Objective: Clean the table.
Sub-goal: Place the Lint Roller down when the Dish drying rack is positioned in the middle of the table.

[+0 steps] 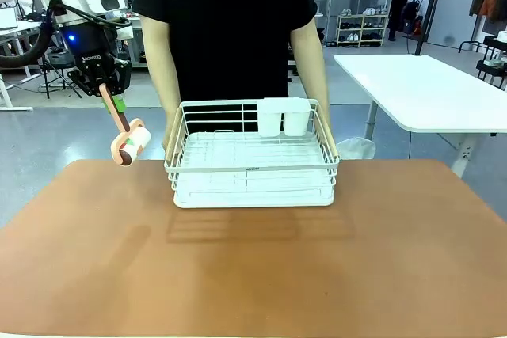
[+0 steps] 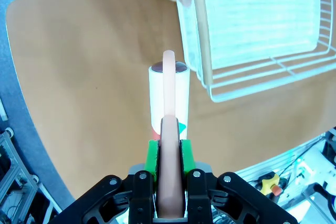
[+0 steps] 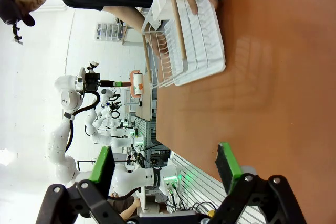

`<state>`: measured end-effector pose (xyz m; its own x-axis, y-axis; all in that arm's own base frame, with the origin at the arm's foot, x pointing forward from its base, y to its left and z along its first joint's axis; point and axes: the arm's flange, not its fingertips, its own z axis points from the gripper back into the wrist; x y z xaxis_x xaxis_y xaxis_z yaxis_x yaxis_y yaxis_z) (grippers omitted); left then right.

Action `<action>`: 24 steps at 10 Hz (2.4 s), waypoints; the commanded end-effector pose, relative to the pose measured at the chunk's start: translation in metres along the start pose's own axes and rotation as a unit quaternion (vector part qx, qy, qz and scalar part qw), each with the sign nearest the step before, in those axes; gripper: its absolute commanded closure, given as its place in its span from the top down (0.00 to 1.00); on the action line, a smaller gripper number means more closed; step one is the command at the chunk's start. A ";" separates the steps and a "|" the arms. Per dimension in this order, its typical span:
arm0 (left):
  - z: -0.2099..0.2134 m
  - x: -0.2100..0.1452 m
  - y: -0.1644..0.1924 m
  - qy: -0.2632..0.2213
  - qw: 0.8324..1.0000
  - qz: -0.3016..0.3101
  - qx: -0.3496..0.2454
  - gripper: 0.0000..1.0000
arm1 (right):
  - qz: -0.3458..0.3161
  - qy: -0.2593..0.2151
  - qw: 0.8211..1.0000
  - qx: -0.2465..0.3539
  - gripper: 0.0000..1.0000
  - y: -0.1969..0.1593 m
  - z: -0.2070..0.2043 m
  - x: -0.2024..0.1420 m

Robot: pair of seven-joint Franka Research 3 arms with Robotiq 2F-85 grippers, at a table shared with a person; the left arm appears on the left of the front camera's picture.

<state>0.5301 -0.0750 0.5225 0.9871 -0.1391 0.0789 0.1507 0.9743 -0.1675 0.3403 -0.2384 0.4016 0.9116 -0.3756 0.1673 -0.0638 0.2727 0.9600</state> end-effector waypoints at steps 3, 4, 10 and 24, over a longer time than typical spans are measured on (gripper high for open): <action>0.007 -0.001 0.001 0.004 1.000 0.000 -0.002 0.21 | 0.005 -0.004 1.000 0.007 1.00 0.002 -0.001 -0.003; 0.007 -0.001 0.001 0.004 1.000 0.000 -0.002 0.21 | 0.005 -0.004 1.000 0.007 1.00 0.002 -0.001 -0.003; 0.007 -0.001 0.001 0.004 1.000 0.000 -0.002 0.21 | 0.005 -0.004 1.000 0.007 1.00 0.002 -0.001 -0.003; -0.014 0.036 0.027 -0.131 0.920 0.359 0.091 0.21 | 0.005 -0.004 1.000 0.007 1.00 0.002 -0.001 -0.003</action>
<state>0.5703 -0.0506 0.5137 0.8973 0.4070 0.1707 -0.3691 0.9041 -0.2152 0.3404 -0.2384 0.4016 0.9117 -0.3754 0.1672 -0.0638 0.2727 0.9600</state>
